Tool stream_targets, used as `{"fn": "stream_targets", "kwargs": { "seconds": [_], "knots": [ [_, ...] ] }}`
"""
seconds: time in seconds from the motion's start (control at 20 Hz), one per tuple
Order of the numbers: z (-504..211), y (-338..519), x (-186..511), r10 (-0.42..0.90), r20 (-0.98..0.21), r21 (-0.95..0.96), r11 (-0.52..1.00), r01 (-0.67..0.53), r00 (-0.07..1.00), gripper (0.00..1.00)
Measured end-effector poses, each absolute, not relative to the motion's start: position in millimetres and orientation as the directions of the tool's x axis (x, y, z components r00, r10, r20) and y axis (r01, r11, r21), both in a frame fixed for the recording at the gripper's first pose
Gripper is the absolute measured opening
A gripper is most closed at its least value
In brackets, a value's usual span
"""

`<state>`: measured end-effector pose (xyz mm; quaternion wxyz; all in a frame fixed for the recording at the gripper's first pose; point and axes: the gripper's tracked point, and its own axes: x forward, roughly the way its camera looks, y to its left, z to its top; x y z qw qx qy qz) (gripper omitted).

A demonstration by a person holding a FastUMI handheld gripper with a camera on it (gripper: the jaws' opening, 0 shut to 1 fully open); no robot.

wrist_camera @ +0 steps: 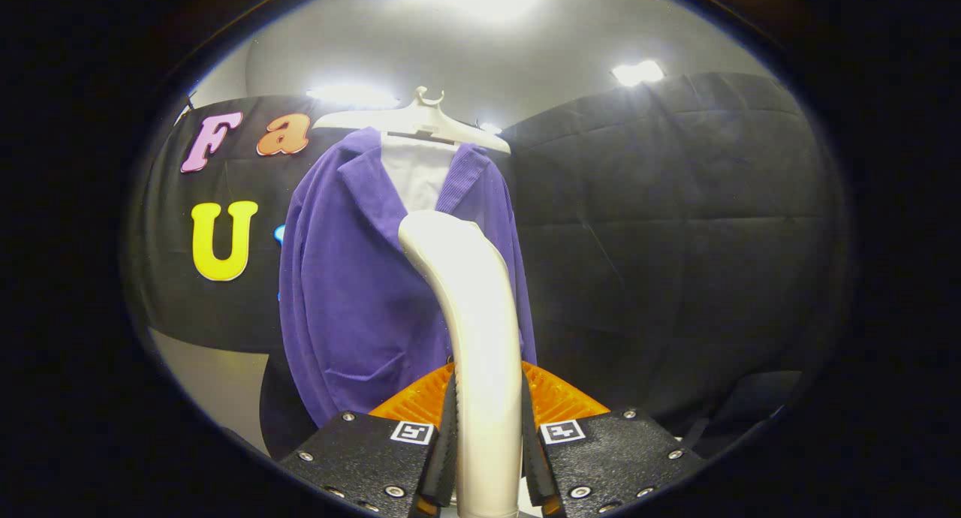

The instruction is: Iron the clothes twice with a garment steamer, once on the left side and once on the right side.

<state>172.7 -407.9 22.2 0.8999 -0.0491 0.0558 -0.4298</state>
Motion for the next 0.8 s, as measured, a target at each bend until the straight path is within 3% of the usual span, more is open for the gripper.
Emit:
{"fn": "stream_targets", "kwargs": {
  "seconds": [0.4, 0.8],
  "knots": [
    [107.0, -465.7, 227.8, -0.806, 0.084, -0.157, 0.569, 0.807, 0.585, 0.37],
    [90.4, -514.6, 275.2, -0.833, 0.043, -0.196, 0.535, 0.822, 0.552, 0.37]
  ]
}}
